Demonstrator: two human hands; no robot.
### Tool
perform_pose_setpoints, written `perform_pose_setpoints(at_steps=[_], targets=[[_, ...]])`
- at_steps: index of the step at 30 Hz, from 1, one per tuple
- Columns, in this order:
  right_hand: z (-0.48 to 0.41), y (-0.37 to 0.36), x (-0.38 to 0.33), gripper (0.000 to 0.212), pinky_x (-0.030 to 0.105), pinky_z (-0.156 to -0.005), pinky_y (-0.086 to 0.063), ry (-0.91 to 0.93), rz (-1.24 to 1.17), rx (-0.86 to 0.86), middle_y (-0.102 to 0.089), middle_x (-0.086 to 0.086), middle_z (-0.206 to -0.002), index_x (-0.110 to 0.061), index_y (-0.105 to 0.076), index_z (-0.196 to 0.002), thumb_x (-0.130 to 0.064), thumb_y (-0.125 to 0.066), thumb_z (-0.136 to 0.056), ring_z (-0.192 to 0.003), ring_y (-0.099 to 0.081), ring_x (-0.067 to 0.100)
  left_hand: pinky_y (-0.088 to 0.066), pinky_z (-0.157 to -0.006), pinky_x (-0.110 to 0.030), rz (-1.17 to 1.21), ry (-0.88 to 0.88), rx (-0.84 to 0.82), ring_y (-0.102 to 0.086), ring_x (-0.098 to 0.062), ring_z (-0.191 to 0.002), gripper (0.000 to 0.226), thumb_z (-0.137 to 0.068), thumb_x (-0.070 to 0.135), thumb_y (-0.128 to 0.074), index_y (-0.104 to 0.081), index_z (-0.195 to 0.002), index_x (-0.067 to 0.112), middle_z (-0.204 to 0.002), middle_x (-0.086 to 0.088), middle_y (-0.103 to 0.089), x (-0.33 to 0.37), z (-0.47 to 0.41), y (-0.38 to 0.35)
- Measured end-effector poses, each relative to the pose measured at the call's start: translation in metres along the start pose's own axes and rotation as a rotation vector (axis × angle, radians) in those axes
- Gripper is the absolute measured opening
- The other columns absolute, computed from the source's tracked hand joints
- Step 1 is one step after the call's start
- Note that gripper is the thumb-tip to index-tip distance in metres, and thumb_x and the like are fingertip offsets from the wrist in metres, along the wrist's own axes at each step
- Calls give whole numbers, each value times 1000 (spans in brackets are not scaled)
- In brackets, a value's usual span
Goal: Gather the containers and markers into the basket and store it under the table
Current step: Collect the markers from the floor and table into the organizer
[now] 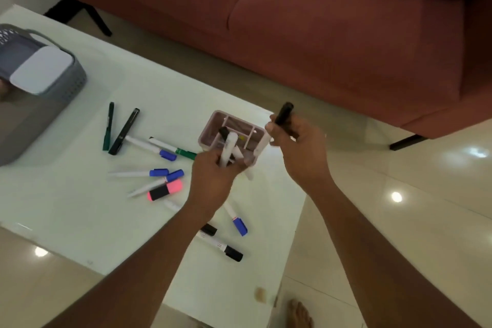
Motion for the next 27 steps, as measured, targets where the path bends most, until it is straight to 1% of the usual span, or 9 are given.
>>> perform_pose_setpoints(at_steps=[2,5,9,11,15,18,22,24,27], targets=[[-13,-9,-5,15,21,-75,-55,56,73,68,-71,-13,-90,-20,-70,-102,-27,-68,-89,-85,-70,6,-50,-58,-21,35,-47,56,-63,-3,-64,12,-76,22,-80,-70,-79,29,-75,8,-71,8,-8,3],[-29,-21,3,19,12,-68,-51,80,124,88,-70,-10,-89,-15,-70,-103,-29,-67,-90,-80,-67,1,-51,-66,-8,75,-83,122,-69,-5,-83,25,-77,20,-79,-65,-79,41,-91,8,-74,12,-19,-5],[-39,-30,33,21,-1,-68,-42,58,207,67,-69,-11,-89,-13,-71,-106,-25,-69,-88,-77,-61,-10,-48,-64,-4,43,-92,198,-67,-5,-85,18,-78,20,-78,-71,-95,22,-97,3,-72,3,-28,-18],[-40,-35,49,17,3,-70,-42,31,237,31,-68,-13,-86,-16,-72,-102,-24,-71,-87,-78,-62,-5,-47,-63,-3,13,-94,228,-66,-1,-83,23,-78,19,-78,-71,-100,15,-97,3,-73,-1,-31,-21],[-45,-35,69,19,15,-71,-43,0,257,-5,-71,-8,-93,-16,-72,-101,-29,-71,-87,-84,-66,10,-41,-66,4,-44,-134,262,-58,18,-85,34,-77,19,-79,-60,-99,36,-93,20,-65,0,-36,-24],[-49,-30,68,28,17,-67,-40,-10,267,-30,-69,-10,-103,-18,-68,-111,-31,-72,-86,-85,-62,11,-41,-68,5,-80,-121,292,-62,7,-88,34,-78,19,-78,-63,-106,31,-101,12,-67,1,-40,-28],[-37,-12,49,40,5,-65,-35,83,324,67,-58,-12,-113,-22,-55,-121,-18,-70,-85,-85,-52,1,-46,-72,1,-89,-142,311,-65,-1,-91,30,-82,19,-74,-67,-111,22,-104,8,-70,7,-40,-34],[-31,-10,33,33,7,-69,-42,195,261,-23,-59,-15,-108,-22,-60,-116,-11,-65,-85,-86,-55,-1,-51,-70,-5,-101,-162,290,-65,1,-88,23,-84,14,-72,-68,-105,20,-93,11,-70,12,-39,-37],[-31,-21,13,38,18,-88,-48,196,175,-373,-64,-10,-118,-22,-59,-127,-7,-56,-93,-105,-57,5,-51,-60,-10,-173,-179,240,-63,-1,-70,15,-85,4,-65,-65,-90,18,-74,14,-61,14,-39,-39]])
Point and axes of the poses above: each hand's wrist, its own z-axis away from the middle knuckle, its own y-axis out of the back of the hand, x = y × z, the point moved 3 cm from there along -z, towards the middle knuckle
